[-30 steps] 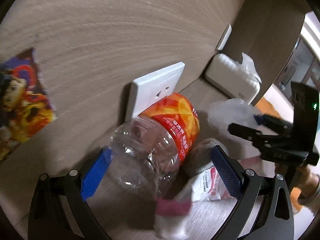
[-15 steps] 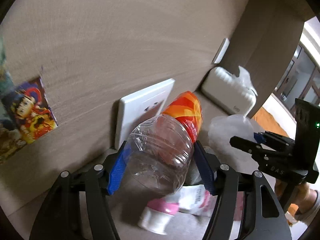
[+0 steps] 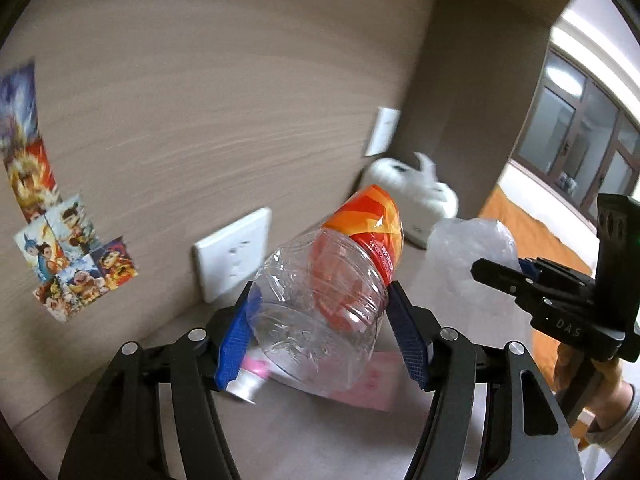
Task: Collect trash
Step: 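Grasp the clear orange-labelled bottle with the left tool while the right tool grasps the clear bag, then carry the bottle and bag to the white bin and open both tools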
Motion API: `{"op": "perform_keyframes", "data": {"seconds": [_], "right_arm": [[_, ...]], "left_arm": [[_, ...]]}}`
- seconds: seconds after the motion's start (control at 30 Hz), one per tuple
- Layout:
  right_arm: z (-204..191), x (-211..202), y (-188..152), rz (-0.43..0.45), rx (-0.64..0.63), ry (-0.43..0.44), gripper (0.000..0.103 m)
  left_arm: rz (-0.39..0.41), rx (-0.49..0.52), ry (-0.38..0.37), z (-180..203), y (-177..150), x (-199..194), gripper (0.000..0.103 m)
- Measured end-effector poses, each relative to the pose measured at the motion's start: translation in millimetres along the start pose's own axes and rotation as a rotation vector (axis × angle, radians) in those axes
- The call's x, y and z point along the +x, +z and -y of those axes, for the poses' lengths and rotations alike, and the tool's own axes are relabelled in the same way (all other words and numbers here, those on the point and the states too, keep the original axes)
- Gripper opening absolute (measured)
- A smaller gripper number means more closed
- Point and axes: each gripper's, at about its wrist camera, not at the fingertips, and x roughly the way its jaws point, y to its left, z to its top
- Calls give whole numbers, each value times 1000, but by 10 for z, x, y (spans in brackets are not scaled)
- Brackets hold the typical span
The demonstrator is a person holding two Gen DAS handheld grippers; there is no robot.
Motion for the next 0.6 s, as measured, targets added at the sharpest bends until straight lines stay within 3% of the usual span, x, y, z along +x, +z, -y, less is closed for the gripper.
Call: {"op": "perform_keyframes", "data": {"seconds": [0.27,0.6], "right_arm": [[145,-746,-234,48,47,-31,30],[703,-1718,-747,63,181,-184,30]], "left_arm": [[-20,86,-98,764,-111,-190,63],[-101,203,-276,1890,-407,-34,63]]}}
